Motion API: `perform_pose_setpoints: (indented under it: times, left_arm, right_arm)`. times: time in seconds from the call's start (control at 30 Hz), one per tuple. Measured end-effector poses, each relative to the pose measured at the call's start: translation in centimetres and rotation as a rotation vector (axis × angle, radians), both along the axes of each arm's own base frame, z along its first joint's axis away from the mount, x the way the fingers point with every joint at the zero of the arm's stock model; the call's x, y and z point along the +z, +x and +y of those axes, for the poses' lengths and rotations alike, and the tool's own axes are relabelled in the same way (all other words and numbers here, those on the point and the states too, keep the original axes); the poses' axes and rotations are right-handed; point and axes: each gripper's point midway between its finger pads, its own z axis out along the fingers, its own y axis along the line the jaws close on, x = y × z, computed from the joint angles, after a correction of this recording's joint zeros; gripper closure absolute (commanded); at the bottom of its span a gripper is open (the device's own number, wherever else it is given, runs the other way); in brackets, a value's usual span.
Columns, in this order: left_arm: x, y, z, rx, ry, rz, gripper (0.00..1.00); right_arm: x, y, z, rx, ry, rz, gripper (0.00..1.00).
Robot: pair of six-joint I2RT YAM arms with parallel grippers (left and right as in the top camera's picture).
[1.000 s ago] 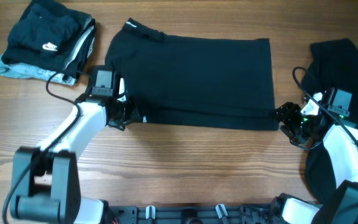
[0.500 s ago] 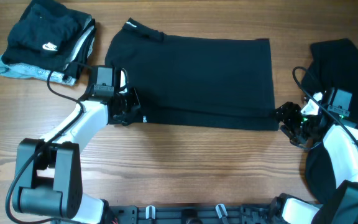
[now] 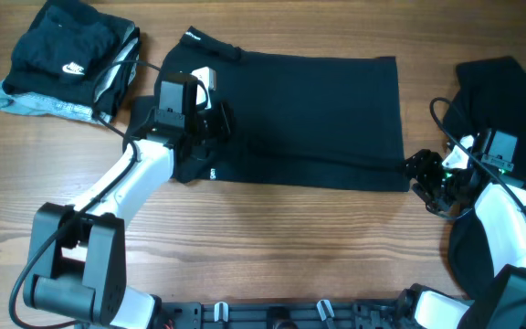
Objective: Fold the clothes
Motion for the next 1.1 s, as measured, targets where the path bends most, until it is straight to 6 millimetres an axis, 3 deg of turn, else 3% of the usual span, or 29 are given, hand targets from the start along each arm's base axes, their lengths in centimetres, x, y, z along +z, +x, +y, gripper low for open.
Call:
perform_pose_setpoints:
  times: [0.17,0.2,0.23,0.27,0.3,0.4,0.5,0.57,0.63,0.7,0.73,0.77,0.8,0.9,1.0,1.07,1.1]
  left_arm:
    - [0.8,0.2,-1.7,-0.031,-0.008,-0.047,0.96]
    - [0.8,0.0,-2.3,-0.043,-0.01,-0.05,0.88]
    - [1.0,-0.1,-2.8,-0.053,-0.013,-0.056,0.38]
    - [1.1,-0.2,-3.1,-0.057,-0.018,-0.059,0.13]
    - [1.1,-0.2,-3.2,-0.062,-0.016,-0.062,0.12]
    - [0.0,-0.9,-2.2,-0.04,0.01,0.0,0.15]
    - [-2.3,-2.2,1.4,0.035,0.051,0.146,0.49]
    - [-2.9,-2.5,3.5,0.074,0.062,0.189,0.43]
    - [-3.5,-3.4,3.5,0.064,0.075,0.231,0.36]
    - [-4.1,-3.6,2.7,0.039,0.087,0.235,0.36]
    - [-4.8,-3.7,2.3,0.028,0.091,0.246,0.44]
    - [-5.8,-3.7,1.8,0.016,0.098,0.259,0.82]
    - [-7.1,-4.0,1.3,0.001,0.107,0.281,0.96]
    - [-6.9,-2.8,0.6,-0.004,0.092,0.225,0.96]
    - [-5.0,-1.2,0.2,-0.003,0.075,0.163,0.96]
    - [-2.6,0.7,-0.6,-0.008,0.051,0.075,0.96]
    - [-1.7,1.1,-1.2,-0.018,0.042,0.043,0.9]
  right_arm:
    - [0.0,0.0,0.0,0.0,0.0,0.0,0.33]
    - [0.0,0.0,0.0,0.0,0.0,0.0,0.32]
    - [0.0,0.0,0.0,0.0,0.0,0.0,0.32]
    - [0.0,0.0,0.0,0.0,0.0,0.0,0.32]
    - [0.0,0.0,0.0,0.0,0.0,0.0,0.32]
    - [0.0,0.0,0.0,0.0,0.0,0.0,0.32]
    - [0.0,0.0,0.0,0.0,0.0,0.0,0.32]
    - [0.0,0.0,0.0,0.0,0.0,0.0,0.32]
    - [0.0,0.0,0.0,0.0,-0.001,-0.001,0.32]
    - [0.0,0.0,0.0,0.0,0.0,0.001,0.32]
    - [0.0,0.0,0.0,0.0,0.0,0.0,0.32]
    - [0.0,0.0,0.0,0.0,0.0,0.0,0.32]
    - [0.0,0.0,0.0,0.0,0.001,0.002,0.32]
    - [0.0,0.0,0.0,0.0,0.0,0.002,0.32]
    - [-0.1,0.0,0.0,0.0,0.0,0.002,0.32]
    - [0.0,0.0,0.0,0.0,0.001,0.002,0.32]
    - [0.0,0.0,0.0,0.0,0.001,0.002,0.32]
